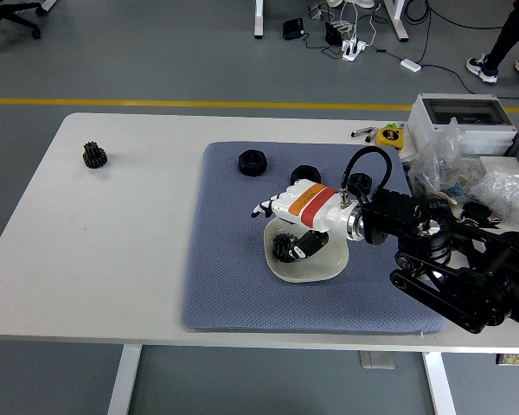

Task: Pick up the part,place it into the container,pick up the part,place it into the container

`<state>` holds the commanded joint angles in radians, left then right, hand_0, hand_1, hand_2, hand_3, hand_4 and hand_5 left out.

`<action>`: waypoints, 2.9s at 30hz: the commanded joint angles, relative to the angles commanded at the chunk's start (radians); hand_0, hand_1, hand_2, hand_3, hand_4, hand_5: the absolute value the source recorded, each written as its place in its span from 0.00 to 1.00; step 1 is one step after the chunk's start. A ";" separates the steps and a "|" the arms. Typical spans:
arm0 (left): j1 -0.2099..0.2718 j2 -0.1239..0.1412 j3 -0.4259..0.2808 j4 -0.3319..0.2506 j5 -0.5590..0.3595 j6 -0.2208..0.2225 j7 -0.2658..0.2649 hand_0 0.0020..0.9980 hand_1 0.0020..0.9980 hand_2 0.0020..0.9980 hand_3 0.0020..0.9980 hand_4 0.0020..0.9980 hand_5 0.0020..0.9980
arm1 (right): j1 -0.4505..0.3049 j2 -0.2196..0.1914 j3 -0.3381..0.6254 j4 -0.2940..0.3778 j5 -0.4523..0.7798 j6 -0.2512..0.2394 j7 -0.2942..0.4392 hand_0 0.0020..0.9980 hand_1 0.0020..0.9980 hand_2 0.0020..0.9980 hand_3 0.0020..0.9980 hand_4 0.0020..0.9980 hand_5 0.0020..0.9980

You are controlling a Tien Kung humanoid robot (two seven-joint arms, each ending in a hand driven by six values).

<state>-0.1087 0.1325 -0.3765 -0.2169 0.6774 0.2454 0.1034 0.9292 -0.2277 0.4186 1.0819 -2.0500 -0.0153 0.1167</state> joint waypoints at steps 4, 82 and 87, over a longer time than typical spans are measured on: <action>0.000 0.000 0.002 0.000 -0.005 0.001 -0.001 0.65 0.66 0.62 0.56 0.60 0.50 | -0.013 -0.029 0.074 0.026 -0.002 -0.008 -0.008 0.24 0.43 0.72 0.85 0.87 0.17; -0.016 -0.021 0.015 0.002 -0.004 0.001 -0.010 0.65 0.65 0.62 0.56 0.59 0.50 | -0.611 -0.153 0.661 0.139 1.391 -0.228 0.216 0.75 0.75 0.80 0.83 1.00 0.91; -0.016 -0.023 0.015 0.002 -0.005 0.001 -0.011 0.65 0.65 0.62 0.56 0.59 0.50 | -0.613 -0.155 0.662 0.142 1.390 -0.230 0.213 0.75 0.75 0.80 0.83 1.00 0.91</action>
<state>-0.1244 0.1099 -0.3614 -0.2154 0.6726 0.2465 0.0928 0.3165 -0.3823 1.0808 1.2237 -0.6601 -0.2457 0.3300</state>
